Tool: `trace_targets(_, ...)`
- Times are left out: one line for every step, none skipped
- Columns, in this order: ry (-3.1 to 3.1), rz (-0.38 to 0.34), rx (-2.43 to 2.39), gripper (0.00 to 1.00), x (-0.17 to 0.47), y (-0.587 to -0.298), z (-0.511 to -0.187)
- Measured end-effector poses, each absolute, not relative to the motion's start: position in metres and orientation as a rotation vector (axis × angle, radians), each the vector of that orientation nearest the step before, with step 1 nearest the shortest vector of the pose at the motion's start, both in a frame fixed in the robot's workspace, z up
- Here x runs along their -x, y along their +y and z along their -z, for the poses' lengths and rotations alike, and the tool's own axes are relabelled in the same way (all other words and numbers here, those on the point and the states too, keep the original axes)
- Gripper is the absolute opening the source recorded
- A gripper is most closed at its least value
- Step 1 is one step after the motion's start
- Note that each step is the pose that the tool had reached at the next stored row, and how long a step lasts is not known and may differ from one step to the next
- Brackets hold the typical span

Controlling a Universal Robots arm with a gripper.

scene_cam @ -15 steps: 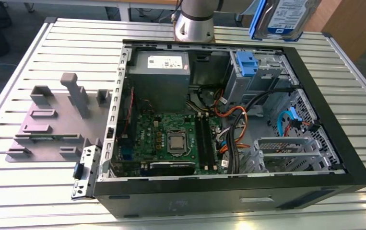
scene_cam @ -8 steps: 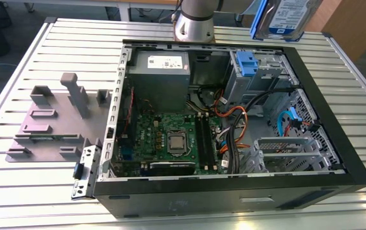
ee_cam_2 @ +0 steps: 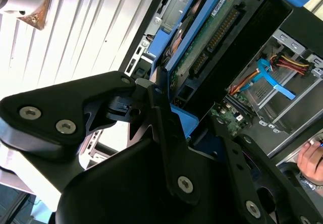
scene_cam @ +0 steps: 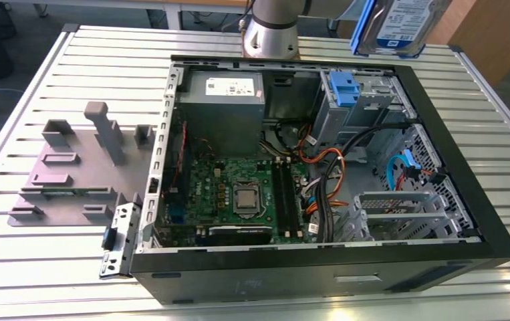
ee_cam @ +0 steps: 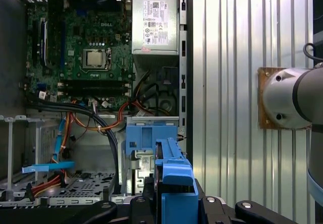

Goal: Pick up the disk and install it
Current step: 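Pick up the disk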

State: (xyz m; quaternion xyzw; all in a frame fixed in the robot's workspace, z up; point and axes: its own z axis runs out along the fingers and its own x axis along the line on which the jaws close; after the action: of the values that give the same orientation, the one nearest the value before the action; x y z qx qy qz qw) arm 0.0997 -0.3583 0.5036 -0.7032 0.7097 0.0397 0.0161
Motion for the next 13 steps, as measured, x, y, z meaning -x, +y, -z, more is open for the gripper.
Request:
trace_targets(2.207,-0.123,2.187,0.37,-0.1,-0.3583,-0.5036)
trace_targets(2.207,-0.123,2.187,0.37,-0.1004,-0.3583,-0.5036)
trace_targets(2.207,-0.123,2.187,0.37,-0.1008,-0.3583,-0.5036)
trace_targets(2.207,-0.123,2.187,0.37,-0.1011,-0.3583,-0.5036)
trace_targets(2.207,-0.124,2.187,0.37,-0.1015,-0.3583,-0.5036)
trace_targets(2.207,-0.123,2.187,0.37,-0.1018,-0.3583,-0.5036)
trace_targets(2.207,-0.123,2.187,0.37,-0.1022,-0.3583,-0.5036)
trace_targets(2.207,-0.123,2.187,0.37,-0.1025,-0.3583,-0.5036)
trace_targets(2.207,-0.123,2.187,0.37,-0.1029,-0.3583,-0.5036)
trace_targets(2.207,-0.123,2.187,0.37,-0.1033,-0.3583,-0.5036)
trace_targets(2.207,-0.123,2.187,0.37,-0.1037,-0.3583,-0.5036)
trace_targets(2.207,-0.123,2.187,0.37,-0.1041,-0.3583,-0.5036)
trace_targets(2.207,-0.123,2.187,0.37,-0.1044,-0.3583,-0.5036)
